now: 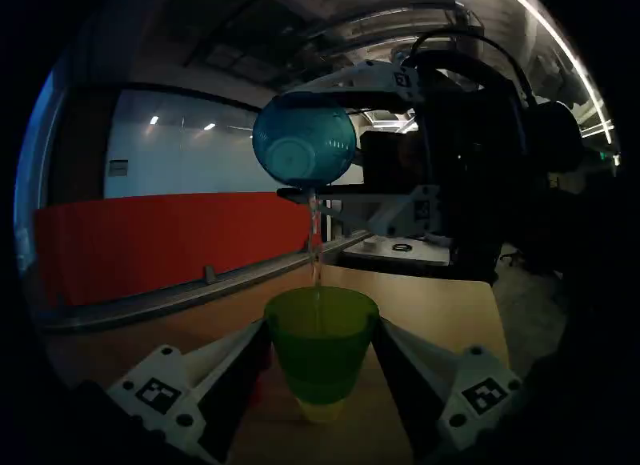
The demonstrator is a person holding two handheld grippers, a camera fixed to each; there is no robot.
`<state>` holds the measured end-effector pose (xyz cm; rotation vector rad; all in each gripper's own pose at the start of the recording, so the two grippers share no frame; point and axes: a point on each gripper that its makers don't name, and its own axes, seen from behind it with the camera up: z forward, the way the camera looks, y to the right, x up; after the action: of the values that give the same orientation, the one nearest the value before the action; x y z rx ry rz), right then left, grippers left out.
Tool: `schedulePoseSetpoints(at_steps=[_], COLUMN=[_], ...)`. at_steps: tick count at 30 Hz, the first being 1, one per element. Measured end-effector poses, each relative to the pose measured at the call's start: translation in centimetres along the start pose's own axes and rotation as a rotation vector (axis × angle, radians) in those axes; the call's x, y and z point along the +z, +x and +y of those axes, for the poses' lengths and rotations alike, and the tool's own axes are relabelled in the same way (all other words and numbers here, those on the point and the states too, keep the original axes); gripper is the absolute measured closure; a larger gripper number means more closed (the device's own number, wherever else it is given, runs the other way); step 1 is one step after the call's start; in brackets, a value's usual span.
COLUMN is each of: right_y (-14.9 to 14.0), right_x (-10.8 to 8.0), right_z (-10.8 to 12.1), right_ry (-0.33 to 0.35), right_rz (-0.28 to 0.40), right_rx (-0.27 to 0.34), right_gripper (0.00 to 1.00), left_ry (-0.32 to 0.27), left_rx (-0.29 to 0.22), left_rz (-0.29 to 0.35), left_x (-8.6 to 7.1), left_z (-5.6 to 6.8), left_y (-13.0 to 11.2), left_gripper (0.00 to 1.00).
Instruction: Pour water
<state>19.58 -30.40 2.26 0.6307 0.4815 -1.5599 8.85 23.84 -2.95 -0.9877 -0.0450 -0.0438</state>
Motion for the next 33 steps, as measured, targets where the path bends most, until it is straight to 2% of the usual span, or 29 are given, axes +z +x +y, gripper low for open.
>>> schedulePoseSetpoints(at_steps=[18,27,33], right_y=[0.81,0.50,0.67], right_x=[-0.11,0.04,0.18], right_z=[0.64,0.53,0.34], right_ry=[-0.010,-0.011,-0.009], right_rz=[0.002,-0.010,-0.005], right_rx=[-0.094,-0.127,-0.126], right_gripper=[0.10,0.10,0.10], left_ry=[0.002,0.004,0.006], left_rx=[-0.001,-0.003,-0.002], left_rz=[0.004,0.005,0.005], left_x=[0.31,0.34,0.25], left_z=[-0.20,-0.39,-0.42], left_y=[0.21,0.27,0.29], left_gripper=[0.14,0.15,0.14])
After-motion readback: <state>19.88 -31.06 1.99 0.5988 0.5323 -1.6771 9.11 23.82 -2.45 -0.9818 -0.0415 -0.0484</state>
